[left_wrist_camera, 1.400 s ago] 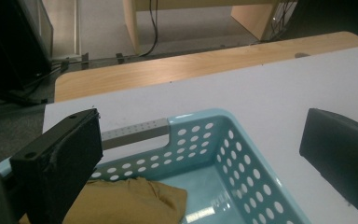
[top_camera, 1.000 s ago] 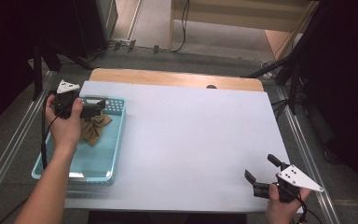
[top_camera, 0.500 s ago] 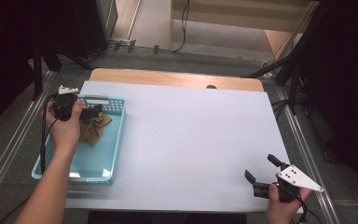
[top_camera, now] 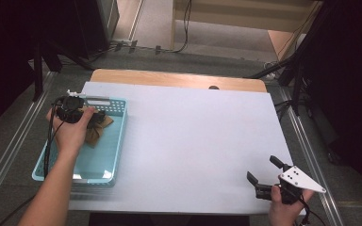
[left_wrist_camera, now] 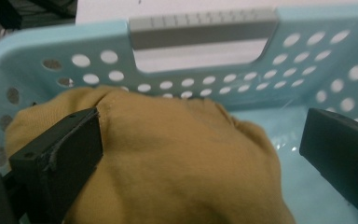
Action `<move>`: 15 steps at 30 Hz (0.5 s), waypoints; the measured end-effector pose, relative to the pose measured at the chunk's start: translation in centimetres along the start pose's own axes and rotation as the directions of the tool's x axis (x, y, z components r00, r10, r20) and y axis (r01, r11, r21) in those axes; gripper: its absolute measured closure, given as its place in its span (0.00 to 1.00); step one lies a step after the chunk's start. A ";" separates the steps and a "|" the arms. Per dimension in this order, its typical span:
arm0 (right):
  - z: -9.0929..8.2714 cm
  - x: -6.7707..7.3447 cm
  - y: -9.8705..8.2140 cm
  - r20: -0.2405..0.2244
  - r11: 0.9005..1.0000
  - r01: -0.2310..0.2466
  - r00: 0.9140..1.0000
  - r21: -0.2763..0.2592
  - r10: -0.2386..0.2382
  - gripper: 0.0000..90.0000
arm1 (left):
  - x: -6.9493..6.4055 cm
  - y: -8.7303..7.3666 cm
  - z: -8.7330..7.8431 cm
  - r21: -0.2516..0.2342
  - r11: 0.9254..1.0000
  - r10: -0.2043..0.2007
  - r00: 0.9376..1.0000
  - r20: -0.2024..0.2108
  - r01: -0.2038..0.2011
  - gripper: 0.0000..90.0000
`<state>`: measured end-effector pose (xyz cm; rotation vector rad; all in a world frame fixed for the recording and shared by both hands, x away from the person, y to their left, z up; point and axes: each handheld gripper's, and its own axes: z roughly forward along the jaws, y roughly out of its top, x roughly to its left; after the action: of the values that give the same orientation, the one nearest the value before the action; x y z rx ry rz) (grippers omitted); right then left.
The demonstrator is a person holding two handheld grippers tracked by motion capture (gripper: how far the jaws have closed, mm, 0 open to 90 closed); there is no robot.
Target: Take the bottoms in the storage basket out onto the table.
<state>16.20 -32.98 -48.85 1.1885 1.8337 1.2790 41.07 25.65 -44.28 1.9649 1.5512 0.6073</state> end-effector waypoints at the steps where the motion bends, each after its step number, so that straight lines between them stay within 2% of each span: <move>1: 0.0 0.0 0.0 0.000 1.000 -0.001 1.000 0.002 0.001 0.00 | -0.2 -0.1 0.3 0.016 1.000 0.014 1.000 -0.013 -0.014 0.00; 3: 0.0 0.0 0.0 -0.001 1.000 0.000 1.000 0.003 0.000 0.00 | -0.5 -0.2 0.6 0.036 0.999 0.036 0.999 -0.030 -0.035 0.00; 6: 0.1 0.0 0.0 0.000 1.000 0.001 1.000 0.006 -0.001 0.00 | -0.5 -0.3 0.8 0.053 0.998 0.039 0.999 -0.028 -0.038 0.00; 8: 0.2 0.1 0.0 -0.002 1.000 -0.001 1.000 0.009 0.002 0.00 | -0.4 -0.5 1.3 0.087 0.995 0.049 0.999 -0.002 -0.049 0.00; 9: 0.2 0.1 0.0 -0.004 1.000 0.001 1.000 0.008 -0.001 0.00 | -0.4 -0.5 1.3 0.087 0.995 0.049 0.999 -0.002 -0.049 0.00; 11: 0.2 0.2 0.0 -0.004 1.000 0.005 1.000 0.006 -0.005 0.00 | -0.2 -0.7 1.7 0.126 0.991 0.051 0.999 0.010 -0.052 0.00; 14: 0.2 0.2 0.0 -0.004 1.000 0.008 1.000 0.004 -0.008 0.00 | -0.3 -0.8 1.8 0.144 0.988 0.059 0.998 0.001 -0.059 0.02; 15: 0.2 0.2 0.0 -0.004 1.000 0.007 1.000 0.004 -0.007 0.00 | -0.4 -0.9 2.0 0.166 0.984 0.074 0.997 -0.001 -0.072 0.02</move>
<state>16.28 -32.75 -48.86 1.1808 1.8430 1.2753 41.66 25.14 -46.35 2.1531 1.5843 0.5302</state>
